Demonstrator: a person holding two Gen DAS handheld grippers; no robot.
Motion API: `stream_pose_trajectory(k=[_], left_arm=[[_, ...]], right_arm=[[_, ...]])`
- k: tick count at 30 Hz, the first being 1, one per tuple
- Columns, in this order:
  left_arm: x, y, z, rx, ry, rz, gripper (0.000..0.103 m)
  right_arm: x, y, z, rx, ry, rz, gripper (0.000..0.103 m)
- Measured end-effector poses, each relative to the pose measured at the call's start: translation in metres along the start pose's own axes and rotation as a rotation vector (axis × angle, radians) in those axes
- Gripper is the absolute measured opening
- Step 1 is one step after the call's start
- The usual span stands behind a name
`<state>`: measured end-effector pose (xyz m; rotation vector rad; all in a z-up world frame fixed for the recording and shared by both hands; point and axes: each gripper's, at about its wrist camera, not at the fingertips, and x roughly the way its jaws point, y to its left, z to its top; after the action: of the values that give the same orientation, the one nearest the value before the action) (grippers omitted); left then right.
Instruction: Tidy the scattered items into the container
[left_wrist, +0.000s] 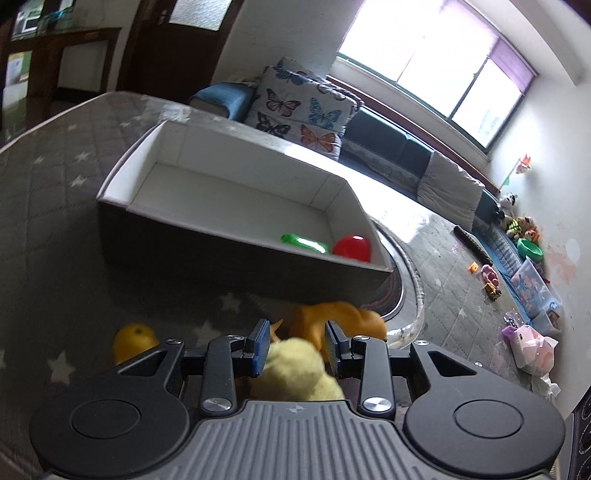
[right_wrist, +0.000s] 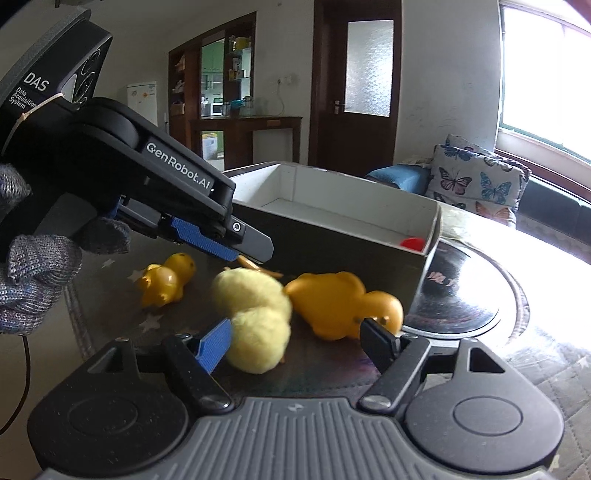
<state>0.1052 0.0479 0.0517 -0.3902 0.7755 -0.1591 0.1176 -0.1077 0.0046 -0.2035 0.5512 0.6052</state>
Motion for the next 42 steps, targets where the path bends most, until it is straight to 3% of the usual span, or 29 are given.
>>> stream_pose_trajectory(k=[15,23,27,42], left_arm=[[0.001,0.026,0.001,-0.169,0.028,-0.049,0.036],[0.009,0.028,0.007,-0.204,0.047,-0.04,0.036],[0.015,0.028,0.008,-0.228,0.065,-0.034,0.036],[0.02,0.028,0.006,-0.318,0.092,0.004,0.036]], right_arm=[[0.014,0.026,-0.004,-0.037,0.024,0.04,0.077],[0.022,0.027,0.0,-0.028,0.037,0.04,0.076],[0.027,0.027,0.002,-0.025,0.049,0.045,0.069],[0.039,0.023,0.002,-0.003,0.087,0.053,0.058]])
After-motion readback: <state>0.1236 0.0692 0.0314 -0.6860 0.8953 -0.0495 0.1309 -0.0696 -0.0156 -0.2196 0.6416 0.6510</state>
